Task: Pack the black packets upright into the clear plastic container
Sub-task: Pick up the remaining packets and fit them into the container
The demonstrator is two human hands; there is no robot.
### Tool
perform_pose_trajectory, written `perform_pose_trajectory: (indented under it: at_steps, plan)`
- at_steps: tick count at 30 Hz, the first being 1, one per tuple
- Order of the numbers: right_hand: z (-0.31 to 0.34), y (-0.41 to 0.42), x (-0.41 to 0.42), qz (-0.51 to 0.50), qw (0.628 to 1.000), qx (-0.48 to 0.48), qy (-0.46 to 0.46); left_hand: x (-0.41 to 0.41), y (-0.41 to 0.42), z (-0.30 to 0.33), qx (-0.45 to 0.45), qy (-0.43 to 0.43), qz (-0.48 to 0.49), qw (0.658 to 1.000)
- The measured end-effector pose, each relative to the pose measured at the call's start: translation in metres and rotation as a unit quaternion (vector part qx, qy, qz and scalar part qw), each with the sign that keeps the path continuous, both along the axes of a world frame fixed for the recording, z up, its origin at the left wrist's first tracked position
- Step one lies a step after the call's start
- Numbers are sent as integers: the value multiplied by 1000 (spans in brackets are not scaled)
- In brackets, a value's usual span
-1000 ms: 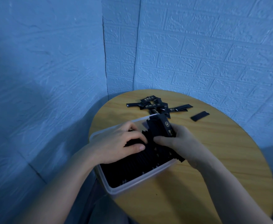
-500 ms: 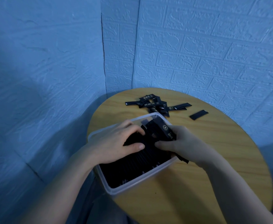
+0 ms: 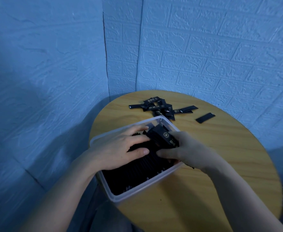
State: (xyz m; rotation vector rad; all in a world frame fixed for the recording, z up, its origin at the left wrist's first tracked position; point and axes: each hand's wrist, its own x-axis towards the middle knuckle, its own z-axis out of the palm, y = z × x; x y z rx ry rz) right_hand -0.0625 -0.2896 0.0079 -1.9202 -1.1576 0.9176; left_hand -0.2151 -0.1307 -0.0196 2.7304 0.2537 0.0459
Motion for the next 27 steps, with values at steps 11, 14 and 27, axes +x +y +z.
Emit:
perform_pose_trajectory:
  at_steps: [11,14,27]
  plan:
    - [2,-3,0,-10,999,16,35,-1,-8,4,28,30,68,997]
    - [1,-3,0,-23,999,21,41,-2,-8,5,39,27,99,994]
    - [0,-6,2,4,997,35,63,-1,-7,3,45,10,60,997]
